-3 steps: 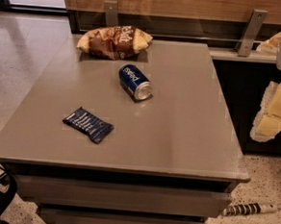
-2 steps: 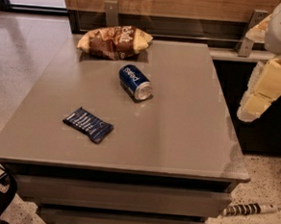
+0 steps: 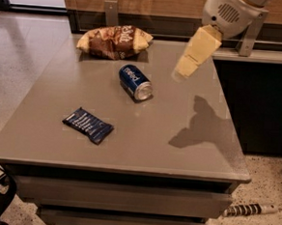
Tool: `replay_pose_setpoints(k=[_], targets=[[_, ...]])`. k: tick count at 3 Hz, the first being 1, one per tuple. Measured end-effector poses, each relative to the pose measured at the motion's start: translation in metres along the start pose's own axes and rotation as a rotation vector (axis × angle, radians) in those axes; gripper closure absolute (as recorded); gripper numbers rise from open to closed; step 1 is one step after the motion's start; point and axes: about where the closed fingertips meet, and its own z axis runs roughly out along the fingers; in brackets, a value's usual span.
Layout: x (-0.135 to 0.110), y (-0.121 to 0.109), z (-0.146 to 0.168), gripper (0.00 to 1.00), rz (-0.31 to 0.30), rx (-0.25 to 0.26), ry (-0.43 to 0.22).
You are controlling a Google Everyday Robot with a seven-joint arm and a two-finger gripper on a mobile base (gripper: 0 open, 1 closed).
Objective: Place pepsi can upright
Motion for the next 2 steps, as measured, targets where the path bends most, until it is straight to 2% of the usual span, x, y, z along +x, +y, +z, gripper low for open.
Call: replay_pose_setpoints(k=[1, 2], targets=[[-0.046, 0.005, 0.024, 0.0, 0.081, 0.026, 0.037], [-0.081, 0.008, 0.041, 0.0, 0.09, 0.092, 0.104]])
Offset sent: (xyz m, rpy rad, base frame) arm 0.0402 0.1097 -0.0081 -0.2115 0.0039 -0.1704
